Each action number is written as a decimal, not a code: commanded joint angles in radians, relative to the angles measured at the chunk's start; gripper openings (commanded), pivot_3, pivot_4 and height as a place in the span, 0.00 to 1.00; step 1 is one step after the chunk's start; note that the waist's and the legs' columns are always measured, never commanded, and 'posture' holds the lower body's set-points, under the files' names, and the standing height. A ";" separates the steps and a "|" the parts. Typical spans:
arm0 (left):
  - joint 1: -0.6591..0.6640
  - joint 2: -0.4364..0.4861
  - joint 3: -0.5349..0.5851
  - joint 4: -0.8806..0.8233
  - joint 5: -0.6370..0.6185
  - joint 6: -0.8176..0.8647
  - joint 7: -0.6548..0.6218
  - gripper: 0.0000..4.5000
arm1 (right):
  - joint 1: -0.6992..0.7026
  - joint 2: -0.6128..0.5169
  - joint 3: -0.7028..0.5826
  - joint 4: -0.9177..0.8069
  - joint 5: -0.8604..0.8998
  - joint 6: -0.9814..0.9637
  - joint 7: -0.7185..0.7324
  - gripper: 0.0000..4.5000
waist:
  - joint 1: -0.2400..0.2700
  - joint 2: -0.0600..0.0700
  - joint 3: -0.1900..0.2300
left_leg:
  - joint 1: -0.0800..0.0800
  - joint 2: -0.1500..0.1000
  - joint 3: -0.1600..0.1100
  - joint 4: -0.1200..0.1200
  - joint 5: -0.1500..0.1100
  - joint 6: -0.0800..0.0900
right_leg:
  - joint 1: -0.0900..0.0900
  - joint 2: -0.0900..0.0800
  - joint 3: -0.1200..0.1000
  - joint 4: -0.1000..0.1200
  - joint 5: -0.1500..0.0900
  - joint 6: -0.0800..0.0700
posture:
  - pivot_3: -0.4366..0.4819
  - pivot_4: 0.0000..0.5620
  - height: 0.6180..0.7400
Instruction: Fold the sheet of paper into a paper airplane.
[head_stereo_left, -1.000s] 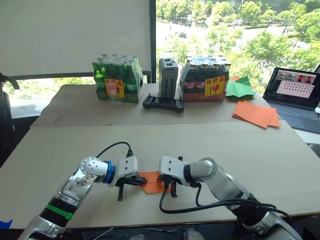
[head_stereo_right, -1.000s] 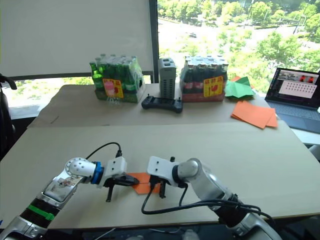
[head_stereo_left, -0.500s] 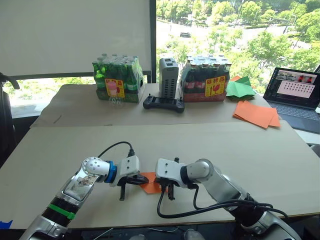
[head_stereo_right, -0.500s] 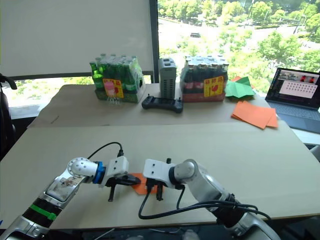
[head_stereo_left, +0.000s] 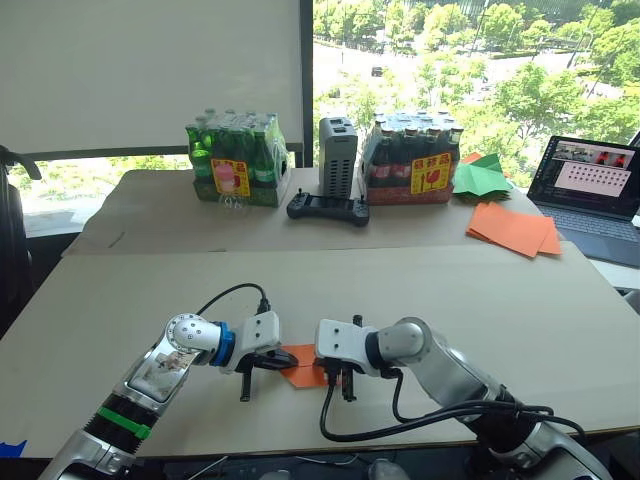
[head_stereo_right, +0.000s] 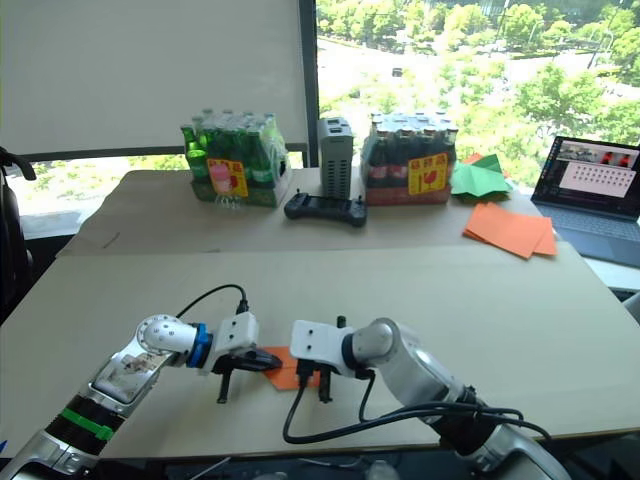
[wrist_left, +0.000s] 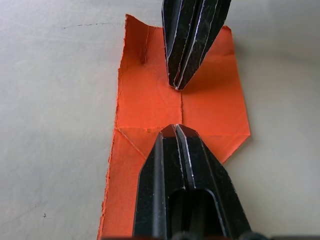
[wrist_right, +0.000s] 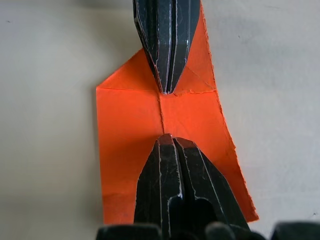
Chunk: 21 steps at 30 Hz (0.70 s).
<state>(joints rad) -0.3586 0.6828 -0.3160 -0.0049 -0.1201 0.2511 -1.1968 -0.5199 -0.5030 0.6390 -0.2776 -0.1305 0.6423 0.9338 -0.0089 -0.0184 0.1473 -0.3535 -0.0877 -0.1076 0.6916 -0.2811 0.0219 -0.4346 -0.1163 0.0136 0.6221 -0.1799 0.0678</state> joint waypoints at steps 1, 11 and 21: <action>0.022 0.024 -0.037 0.036 0.047 0.028 -0.008 0.00 | 0.045 -0.055 0.017 0.053 -0.022 0.076 0.016 0.01 | 0.000 0.000 0.000 | 0.000 0.000 0.000 0.000 0.000 0.000 | 0.000 0.000 0.000 0.000 0.000 0.000 | 0.48 0.27 0.66; 0.020 0.027 -0.041 0.036 0.049 0.026 -0.009 0.00 | 0.075 -0.095 -0.005 0.033 -0.017 0.100 0.029 0.01 | 0.004 0.001 0.000 | 0.000 0.000 -0.001 0.000 0.000 0.000 | 0.003 0.000 -0.001 -0.005 0.000 0.001 | 0.48 0.27 0.66; 0.022 0.031 -0.041 0.036 0.049 0.025 -0.006 0.00 | 0.109 -0.155 -0.035 0.004 -0.002 0.130 0.035 0.01 | 0.015 0.002 -0.001 | 0.002 0.000 -0.002 -0.001 -0.002 0.003 | 0.010 -0.001 -0.003 -0.011 -0.001 0.001 | 0.48 0.27 0.66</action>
<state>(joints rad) -0.3626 0.6828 -0.3279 -0.0070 -0.1196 0.2508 -1.1977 -0.4583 -0.5985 0.5839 -0.3453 -0.1040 0.6815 0.9568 0.0065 -0.0167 0.1462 -0.3515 -0.0877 -0.1100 0.6910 -0.2833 0.0253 -0.4250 -0.1177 0.0104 0.6111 -0.1806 0.0693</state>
